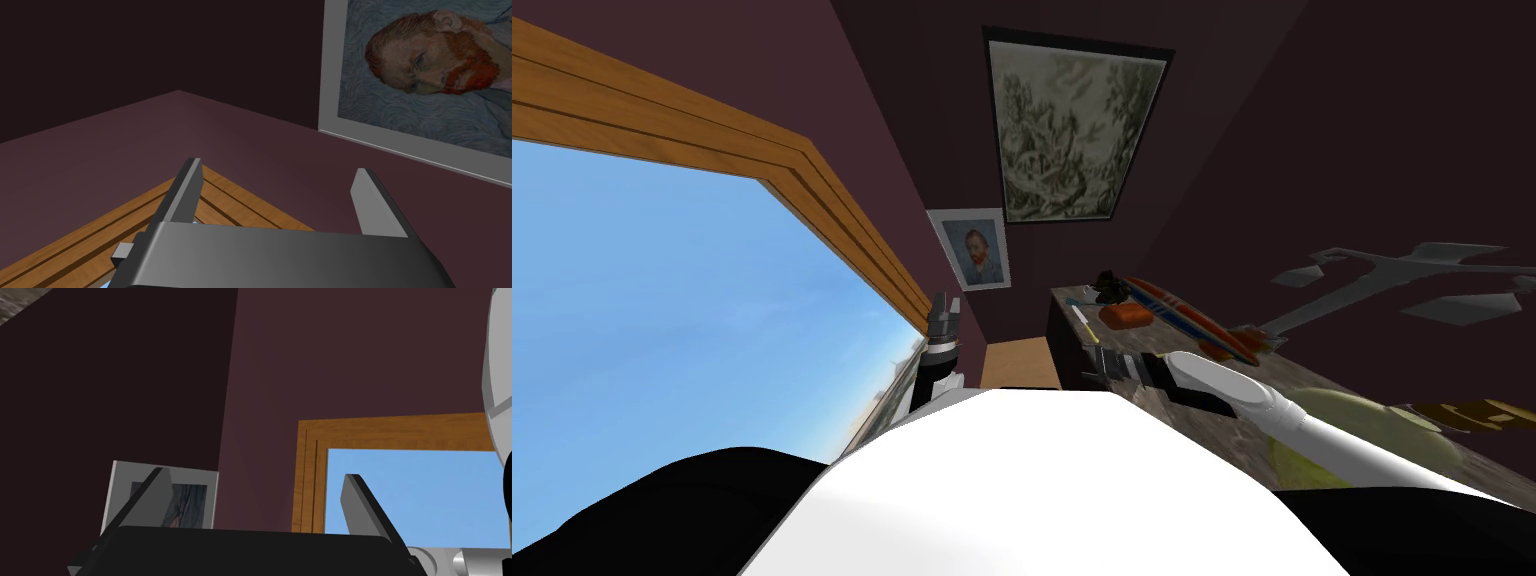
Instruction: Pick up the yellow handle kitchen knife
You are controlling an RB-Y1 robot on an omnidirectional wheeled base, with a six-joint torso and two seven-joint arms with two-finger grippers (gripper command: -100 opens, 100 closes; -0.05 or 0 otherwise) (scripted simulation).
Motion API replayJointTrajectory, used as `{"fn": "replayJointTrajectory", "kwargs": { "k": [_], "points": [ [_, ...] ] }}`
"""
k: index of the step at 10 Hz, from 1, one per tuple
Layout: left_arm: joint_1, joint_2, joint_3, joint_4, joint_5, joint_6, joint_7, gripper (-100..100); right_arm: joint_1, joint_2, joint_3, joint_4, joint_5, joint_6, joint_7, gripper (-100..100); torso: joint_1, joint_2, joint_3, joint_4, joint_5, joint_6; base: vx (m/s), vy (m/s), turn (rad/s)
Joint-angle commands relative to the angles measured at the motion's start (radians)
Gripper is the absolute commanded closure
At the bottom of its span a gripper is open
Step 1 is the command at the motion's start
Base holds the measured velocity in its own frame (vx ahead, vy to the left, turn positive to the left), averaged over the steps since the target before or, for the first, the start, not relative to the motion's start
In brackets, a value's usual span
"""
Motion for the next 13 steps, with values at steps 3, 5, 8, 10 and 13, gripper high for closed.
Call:
{"fn": "replayJointTrajectory", "kwargs": {
  "k": [3,5,8,10,13],
  "points": [
    [0.0,0.0,0.0,0.0,0.0,0.0,0.0,0,0.001,-0.105,0.03,0.033,0.097,-0.012,0.002,-100,0.0,0.0,0.0,0.0,0.0,0.0,0.011,-0.02,0.11],
    [0.0,0.0,0.0,0.0,0.0,0.0,0.0,0,-0.002,-0.157,0.046,0.052,0.137,-0.018,0.005,-100,0.0,0.0,0.0,0.0,0.0,0.0,0.011,-0.02,0.077],
    [0.0,0.0,0.0,0.0,0.0,0.0,0.0,0,-0.005,-0.232,0.062,0.07,0.175,-0.025,0.007,-100,0.0,0.0,0.0,0.0,0.0,0.0,0.01,-0.02,0.072],
    [0.0,0.0,0.0,0.0,0.0,0.0,0.0,0,-0.009,-0.303,0.092,0.104,0.241,-0.037,0.014,-100,0.0,0.0,0.0,0.0,0.0,0.0,0.008,-0.022,0.143],
    [0.0,0.0,0.0,0.0,0.0,0.0,0.0,0,-0.01,-0.357,0.107,0.12,0.27,-0.042,0.017,-100,0.0,0.0,0.0,0.0,0.0,0.0,0.01,-0.024,0.047]
  ]
}}
